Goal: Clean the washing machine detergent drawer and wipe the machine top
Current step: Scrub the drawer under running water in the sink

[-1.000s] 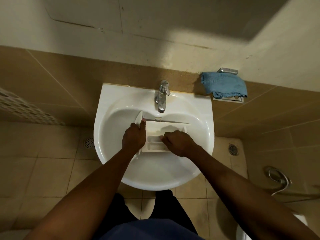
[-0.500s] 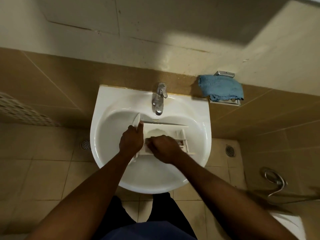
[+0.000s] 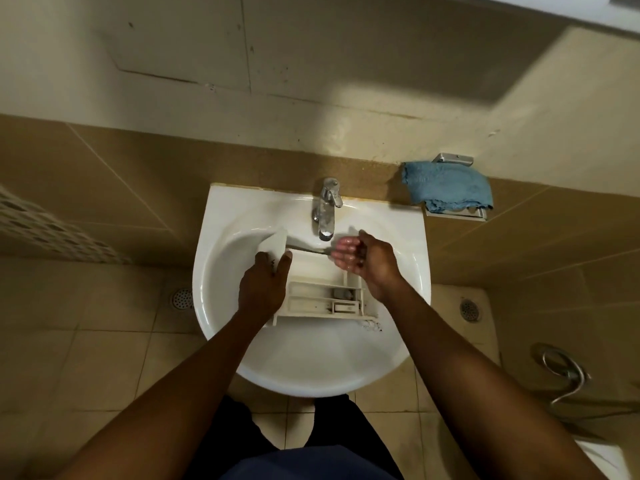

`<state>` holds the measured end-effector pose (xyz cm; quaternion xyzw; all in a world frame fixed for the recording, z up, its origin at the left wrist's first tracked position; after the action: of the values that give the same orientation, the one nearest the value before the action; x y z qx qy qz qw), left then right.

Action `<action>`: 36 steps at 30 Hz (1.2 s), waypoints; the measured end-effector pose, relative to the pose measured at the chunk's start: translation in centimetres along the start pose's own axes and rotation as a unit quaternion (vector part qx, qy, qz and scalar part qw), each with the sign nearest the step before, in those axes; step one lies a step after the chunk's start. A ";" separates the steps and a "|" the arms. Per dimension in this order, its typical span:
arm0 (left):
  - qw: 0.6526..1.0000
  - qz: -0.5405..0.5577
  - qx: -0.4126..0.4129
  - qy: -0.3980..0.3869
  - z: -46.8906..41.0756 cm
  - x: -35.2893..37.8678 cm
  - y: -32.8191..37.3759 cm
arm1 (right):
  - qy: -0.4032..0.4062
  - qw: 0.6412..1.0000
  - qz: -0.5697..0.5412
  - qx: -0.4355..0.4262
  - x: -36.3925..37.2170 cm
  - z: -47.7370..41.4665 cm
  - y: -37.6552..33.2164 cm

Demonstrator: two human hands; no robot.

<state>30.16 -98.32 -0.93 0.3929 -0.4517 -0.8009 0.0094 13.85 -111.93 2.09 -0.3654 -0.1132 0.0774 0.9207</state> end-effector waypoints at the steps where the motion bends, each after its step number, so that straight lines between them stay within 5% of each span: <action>1: 1.000 0.009 0.001 0.004 0.0 -0.2 0.0 | -0.025 0.999 -0.041 0.025 0.8 -0.5 -0.4; 12: 0.998 -0.015 0.016 0.056 0.4 -0.1 -0.1 | -0.117 0.973 -0.152 0.126 6.0 -1.9 -1.5; 20: 0.998 -0.017 0.014 0.055 0.5 -0.1 0.1 | -0.050 0.992 0.034 0.113 2.2 0.4 1.7; 25: 0.998 -0.020 0.019 0.051 0.4 -0.1 0.1 | -0.052 0.982 0.180 0.029 3.6 2.7 5.6; 27: 0.998 -0.025 0.026 0.051 0.4 0.0 0.1 | -0.088 0.909 0.370 -0.171 4.0 3.3 8.3; 29: 0.998 -0.029 0.033 0.055 0.3 0.1 0.0 | -0.120 0.759 0.539 -0.345 2.9 4.5 10.7; 32: 0.997 -0.028 0.040 0.059 0.3 0.1 -0.2 | -0.121 0.644 0.651 -0.383 -0.6 5.3 12.2; 36: 0.998 -0.025 0.033 0.057 0.3 0.2 -0.2 | -0.064 0.570 0.718 -0.394 -4.3 3.9 11.5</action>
<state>29.89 -98.05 -1.11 0.4490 -0.4665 -0.7621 0.0021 7.97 -102.03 -3.70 -0.6475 0.1090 0.6841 0.3176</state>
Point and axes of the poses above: each hand's wrist, its own z-axis away from the middle knuckle, its own x-axis out of the palm, y = z × x, the point moved 1 cm from there along -z, towards the middle knuckle, and after that the axes turned 3 degrees about x, right-handed, at the moved point
